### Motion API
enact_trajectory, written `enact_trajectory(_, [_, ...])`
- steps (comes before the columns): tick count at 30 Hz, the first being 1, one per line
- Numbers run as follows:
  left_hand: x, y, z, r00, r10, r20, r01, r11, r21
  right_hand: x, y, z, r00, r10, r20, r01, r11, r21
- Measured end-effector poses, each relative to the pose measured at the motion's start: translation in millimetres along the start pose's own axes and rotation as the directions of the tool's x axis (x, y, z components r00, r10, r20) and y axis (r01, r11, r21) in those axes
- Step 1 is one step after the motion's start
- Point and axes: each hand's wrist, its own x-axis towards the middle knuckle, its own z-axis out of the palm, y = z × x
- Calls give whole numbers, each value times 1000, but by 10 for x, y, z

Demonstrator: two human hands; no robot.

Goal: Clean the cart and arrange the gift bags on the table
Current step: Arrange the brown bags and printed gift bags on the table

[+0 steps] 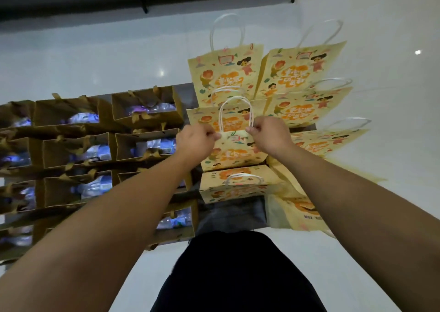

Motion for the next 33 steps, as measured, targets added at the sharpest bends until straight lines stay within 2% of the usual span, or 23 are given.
enact_trajectory(2, [41, 25, -10, 999, -25, 26, 25, 1000, -18, 45, -28, -31, 1000, 5, 0, -5, 1000, 0])
enact_trajectory(3, [57, 21, -4, 998, -43, 40, 44, 998, -48, 66, -23, -39, 1000, 2, 2, -2, 998, 59])
enact_trajectory(4, [62, 11, -8, 996, -63, 57, 69, 991, -115, 89, -1, -45, 1000, 8, 4, -8, 984, 178])
enact_trajectory(6, [33, -16, -49, 992, -107, 68, 124, 925, -358, 92, 44, -86, 999, 49, -6, -40, 873, 486])
enact_trajectory(8, [-20, -40, -124, 990, -138, -17, 115, 880, -460, 92, 117, -165, 993, 93, -78, -20, 758, 651])
enact_trajectory(9, [-37, -54, -156, 987, -126, -103, 74, 910, -408, 107, 150, -204, 986, 106, -131, 9, 745, 667])
enact_trajectory(10, [-36, -76, -176, 973, -98, -208, 29, 950, -312, 143, 186, -237, 975, 107, -195, 40, 778, 626])
enact_trajectory(12, [34, -96, -206, 924, 38, -380, -79, 992, -94, 247, 190, -300, 956, 21, -291, 102, 910, 401])
enact_trajectory(14, [155, -68, -207, 906, 176, -384, -158, 984, 78, 376, 149, -309, 948, -145, -285, 191, 971, 143])
enact_trajectory(16, [273, 13, -187, 918, 227, -325, -179, 969, 172, 507, 80, -262, 953, -212, -217, 225, 974, 38])
enact_trajectory(19, [398, 125, -159, 918, 222, -329, -163, 967, 196, 677, -30, -177, 975, -121, -188, 143, 983, 111])
enact_trajectory(21, [473, 186, -173, 915, 173, -366, -126, 981, 149, 775, -66, -129, 968, -91, -235, 128, 981, 146])
enact_trajectory(27, [657, 336, -243, 917, 19, -399, -30, 999, -21, 934, -90, -89, 945, -33, -324, 148, 930, 337])
enact_trajectory(31, [666, 345, -312, 866, 42, -498, -79, 995, -54, 943, -116, -157, 928, -33, -372, 189, 901, 391])
enact_trajectory(33, [668, 358, -362, 853, -8, -522, -52, 993, -101, 953, -165, -239, 918, -25, -395, 203, 887, 415])
